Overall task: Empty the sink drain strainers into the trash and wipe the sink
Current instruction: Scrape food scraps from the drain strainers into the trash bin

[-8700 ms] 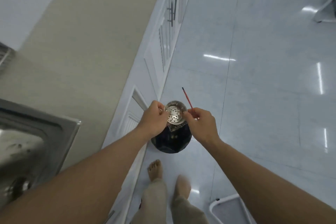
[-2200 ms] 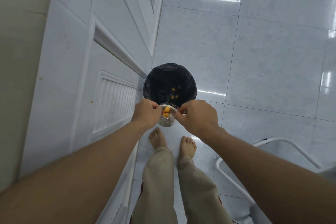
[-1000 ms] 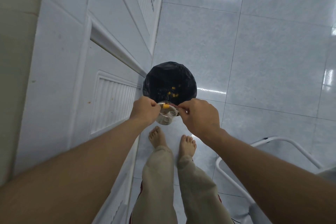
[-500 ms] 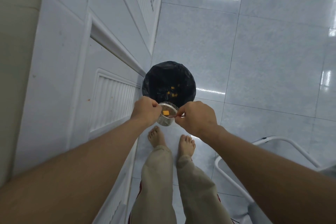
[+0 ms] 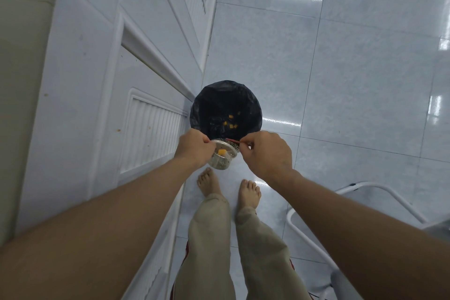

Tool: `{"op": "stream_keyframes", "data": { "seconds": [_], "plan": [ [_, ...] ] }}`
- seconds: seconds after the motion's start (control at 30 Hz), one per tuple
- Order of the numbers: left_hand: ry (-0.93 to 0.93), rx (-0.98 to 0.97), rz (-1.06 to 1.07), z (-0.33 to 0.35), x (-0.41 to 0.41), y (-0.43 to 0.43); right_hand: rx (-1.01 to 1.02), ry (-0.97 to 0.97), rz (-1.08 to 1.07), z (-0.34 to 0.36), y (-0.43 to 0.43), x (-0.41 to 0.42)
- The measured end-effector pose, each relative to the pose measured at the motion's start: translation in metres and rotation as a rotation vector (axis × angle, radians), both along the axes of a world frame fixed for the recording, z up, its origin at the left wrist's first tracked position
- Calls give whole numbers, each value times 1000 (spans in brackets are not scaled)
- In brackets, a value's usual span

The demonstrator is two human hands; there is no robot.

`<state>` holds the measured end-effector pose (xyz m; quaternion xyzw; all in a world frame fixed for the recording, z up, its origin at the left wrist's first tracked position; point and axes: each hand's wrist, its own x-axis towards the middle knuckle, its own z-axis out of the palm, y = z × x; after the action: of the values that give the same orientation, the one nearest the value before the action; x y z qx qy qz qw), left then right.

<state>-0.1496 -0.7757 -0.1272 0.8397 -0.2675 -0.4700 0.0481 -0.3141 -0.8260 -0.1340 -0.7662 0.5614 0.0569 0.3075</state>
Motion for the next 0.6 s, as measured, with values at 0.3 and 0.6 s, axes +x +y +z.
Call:
{"op": "stream_keyframes", "data": {
  "seconds": [0.3,0.6],
  "plan": [
    [28,-7,2,0,-1,-2,116,105,218,-1,3,5],
    [5,20,11,-2,3,-6,-11,-29,94,-4,8,-2]
  ]
}}
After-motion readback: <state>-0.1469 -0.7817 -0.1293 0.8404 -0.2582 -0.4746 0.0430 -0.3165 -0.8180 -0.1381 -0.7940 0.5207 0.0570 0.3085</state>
